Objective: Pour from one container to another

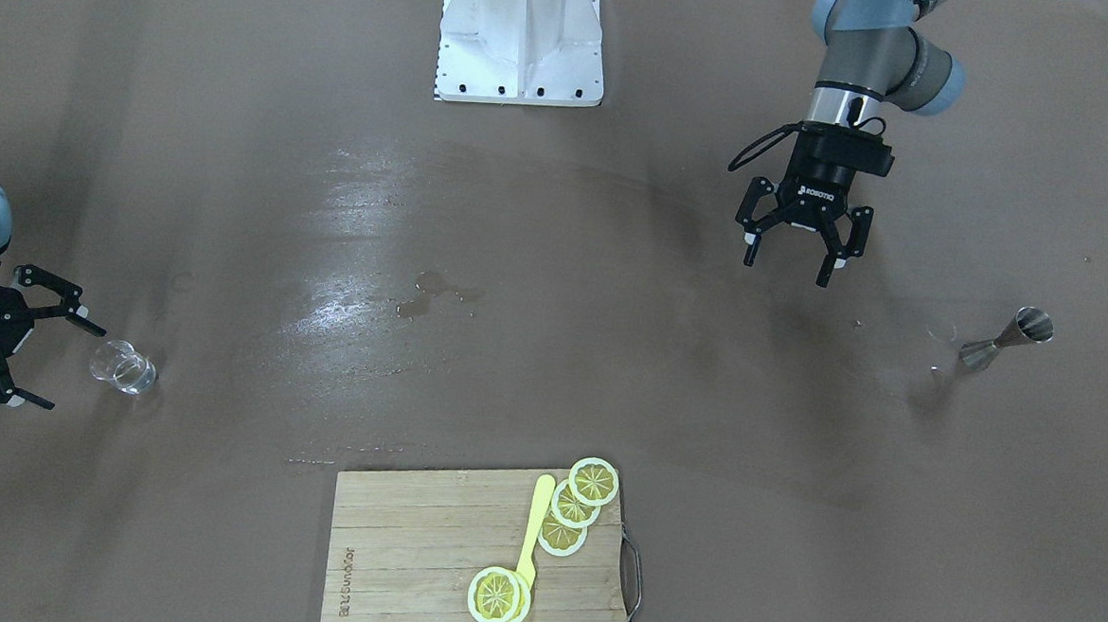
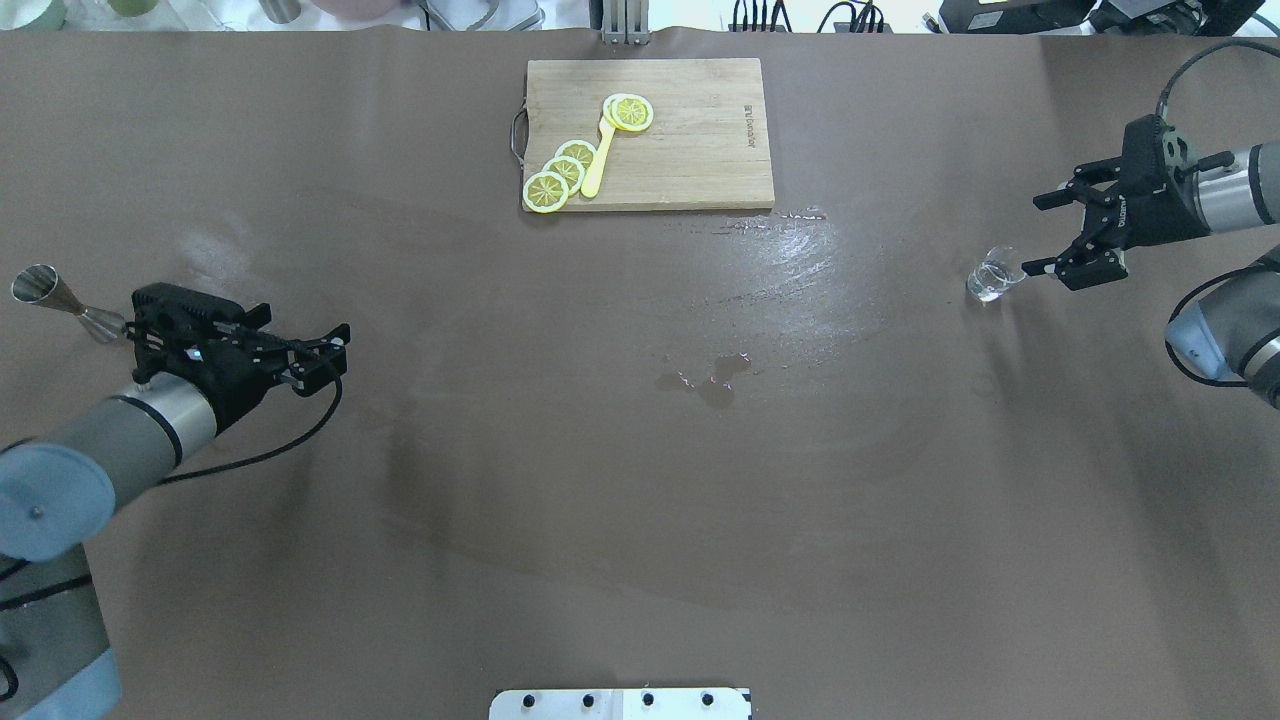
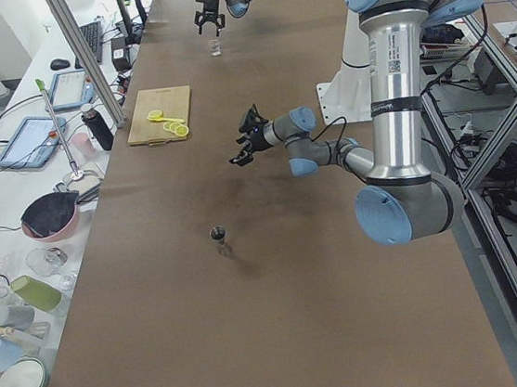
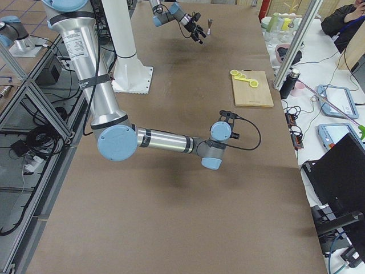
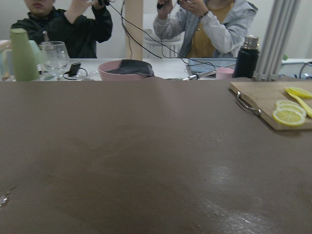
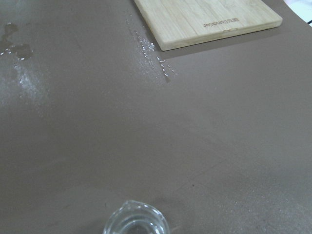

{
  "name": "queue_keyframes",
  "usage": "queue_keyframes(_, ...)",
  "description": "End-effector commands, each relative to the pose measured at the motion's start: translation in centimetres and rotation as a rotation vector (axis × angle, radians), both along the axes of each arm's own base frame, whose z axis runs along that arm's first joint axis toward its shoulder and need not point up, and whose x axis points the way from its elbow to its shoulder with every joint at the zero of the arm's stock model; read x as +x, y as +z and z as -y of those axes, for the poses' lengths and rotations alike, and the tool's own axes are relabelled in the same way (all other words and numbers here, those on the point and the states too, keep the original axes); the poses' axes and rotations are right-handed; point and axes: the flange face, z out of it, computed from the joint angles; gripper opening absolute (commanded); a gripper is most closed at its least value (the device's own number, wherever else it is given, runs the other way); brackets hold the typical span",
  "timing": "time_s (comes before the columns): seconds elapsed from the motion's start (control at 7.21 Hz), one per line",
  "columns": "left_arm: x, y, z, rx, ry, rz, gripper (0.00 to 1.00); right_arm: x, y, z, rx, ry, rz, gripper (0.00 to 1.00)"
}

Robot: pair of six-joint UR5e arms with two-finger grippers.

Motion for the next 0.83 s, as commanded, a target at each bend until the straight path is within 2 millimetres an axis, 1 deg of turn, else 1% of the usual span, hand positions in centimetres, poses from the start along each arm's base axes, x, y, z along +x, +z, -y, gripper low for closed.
queue_keyframes(0.0,-11.1,3.1,8.9,-0.302,0.144,0.014,0.99,4.3,-1.0,2.1,-0.209,0.128,0.065,1.00)
queue_keyframes(0.14,-15.1,5.5,11.3,-0.415,0.231,0.032,0.99,8.6,-1.7,4.8,-0.374,0.233,0.080,1.00)
queue_keyframes(0.28,-21.1,7.6,13.7,-0.475,0.290,0.071,0.99,11.6,-2.4,6.4,-0.438,0.310,0.060,1.00)
queue_keyframes(0.42,-26.1,9.3,14.7,-0.416,0.362,0.167,0.99,14.0,-2.0,7.6,-0.515,0.397,0.022,1.00)
queue_keyframes(0.56,-30.5,10.8,15.1,-0.383,0.407,0.259,0.99,16.3,-1.2,8.6,-0.621,0.462,-0.021,1.00)
queue_keyframes(0.69,-33.3,12.4,14.6,-0.432,0.411,0.265,0.99,18.2,0.1,9.3,-0.771,0.510,-0.077,1.00)
